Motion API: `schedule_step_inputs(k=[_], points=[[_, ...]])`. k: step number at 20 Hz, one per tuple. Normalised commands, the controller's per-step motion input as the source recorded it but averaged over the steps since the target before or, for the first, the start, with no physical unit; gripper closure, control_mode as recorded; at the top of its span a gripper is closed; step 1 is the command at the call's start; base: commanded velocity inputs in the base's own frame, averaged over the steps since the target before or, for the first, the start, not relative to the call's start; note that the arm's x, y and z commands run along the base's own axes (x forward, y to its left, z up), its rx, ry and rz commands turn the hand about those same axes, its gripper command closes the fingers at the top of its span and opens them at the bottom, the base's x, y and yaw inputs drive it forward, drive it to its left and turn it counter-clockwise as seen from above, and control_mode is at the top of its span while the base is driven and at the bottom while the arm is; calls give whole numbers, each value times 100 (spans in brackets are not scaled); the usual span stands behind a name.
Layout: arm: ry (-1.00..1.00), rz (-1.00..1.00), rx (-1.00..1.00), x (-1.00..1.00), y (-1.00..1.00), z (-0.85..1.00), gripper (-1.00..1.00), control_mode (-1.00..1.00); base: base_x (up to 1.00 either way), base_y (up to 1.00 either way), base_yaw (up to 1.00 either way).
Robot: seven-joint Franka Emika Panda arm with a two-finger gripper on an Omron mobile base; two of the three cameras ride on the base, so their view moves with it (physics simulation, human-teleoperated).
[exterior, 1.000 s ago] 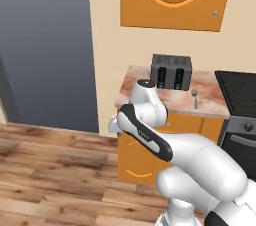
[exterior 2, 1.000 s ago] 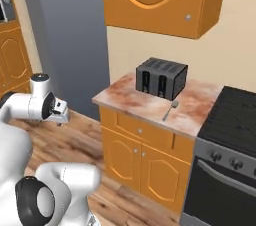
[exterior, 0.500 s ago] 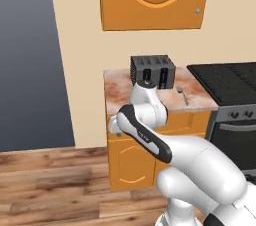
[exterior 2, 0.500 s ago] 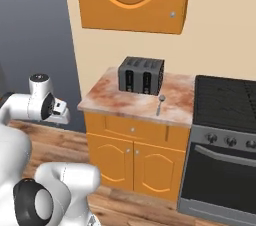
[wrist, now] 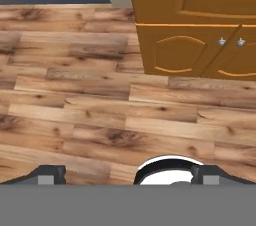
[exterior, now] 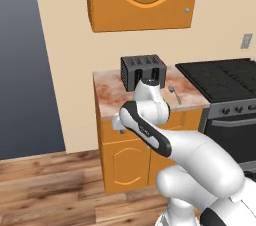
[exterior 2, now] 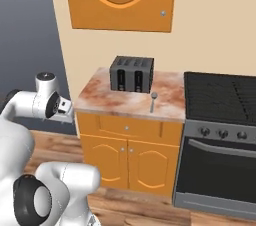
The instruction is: Take the fork and place it on the left side of the plate. Then take the spoon and place it on the right side of the plate. Make sure they're directly next to the plate.
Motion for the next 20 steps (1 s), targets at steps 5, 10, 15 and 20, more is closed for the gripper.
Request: schedule_step_inputs(k=[5,10,15,20], points=[[0,0,0,0,0,0,-100,100,35,3,-9],[0,0,0,0,0,0,-100,100,42,-13,3],[0,0,0,0,0,0,-100,100,54,-51,13],[0,0,0,0,0,0,-100,100,30,-82,9]])
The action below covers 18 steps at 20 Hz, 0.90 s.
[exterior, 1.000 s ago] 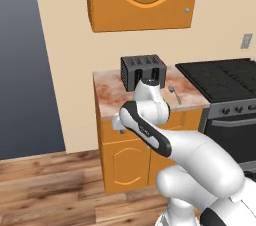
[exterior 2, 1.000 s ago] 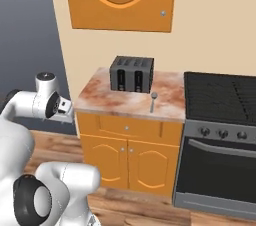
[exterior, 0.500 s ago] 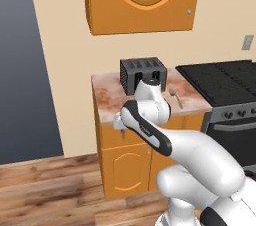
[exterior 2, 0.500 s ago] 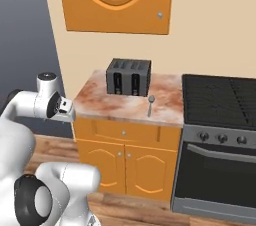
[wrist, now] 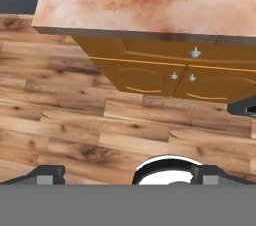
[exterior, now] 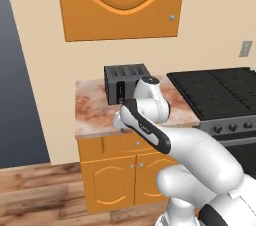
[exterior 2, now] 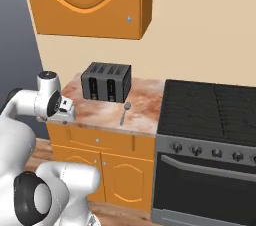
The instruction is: Take the fork and place it on the left side of the plate. Then take the spoon and place it on the right side of the plate. Make sure they're directly next to the plate.
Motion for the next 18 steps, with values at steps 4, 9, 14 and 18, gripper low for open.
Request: schedule_step_inputs(k=[4,9,14,18], points=[[0,0,0,0,0,0,-100,100,10,-27,0],[0,0,0,0,0,0,-100,100,46,7,0],[0,0,0,0,0,0,-100,100,46,11,0],[0,0,0,0,0,0,-100,100,39,0,0]])
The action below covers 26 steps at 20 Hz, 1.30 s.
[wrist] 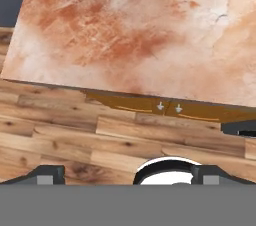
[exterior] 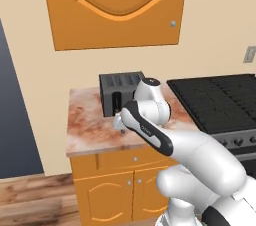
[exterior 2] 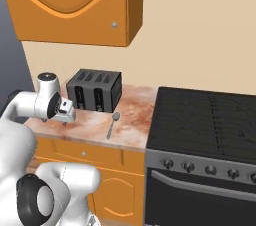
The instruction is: Take the fork and place it on the left side of the plate. Then take the spoon and place it on the right side of the plate. Make sure they're directly next to the plate.
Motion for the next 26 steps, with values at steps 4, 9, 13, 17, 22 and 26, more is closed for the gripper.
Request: schedule_step_inputs(k=[4,9,13,17,22,26], points=[[0,0,0,0,0,0,-100,100,46,0,0],[0,0,0,0,0,0,-100,100,54,0,0],[0,0,0,0,0,0,-100,100,42,0,1],[0,0,0,0,0,0,-100,100,0,0,0],[0,0,0,0,0,0,-100,100,0,0,0],[0,0,0,0,0,0,-100,100,0,0,0]])
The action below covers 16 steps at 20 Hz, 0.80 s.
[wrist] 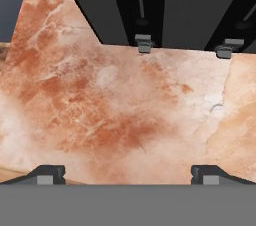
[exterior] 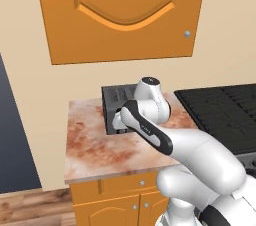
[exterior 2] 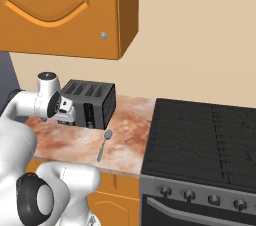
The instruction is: Take the fork and place it on the left side of the plate. Then take the spoon and place it on the right side of the plate. Make sure they're directly next to the plate.
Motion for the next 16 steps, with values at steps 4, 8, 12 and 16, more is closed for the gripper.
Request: schedule_step_inputs(k=[4,8,12,16], points=[[0,0,0,0,0,0,-100,-100,0,0,0],[0,0,0,0,0,0,-100,-100,0,0,0],[0,0,0,0,0,0,-100,-100,0,0,0],[0,0,0,0,0,0,-100,-100,0,0,0]])
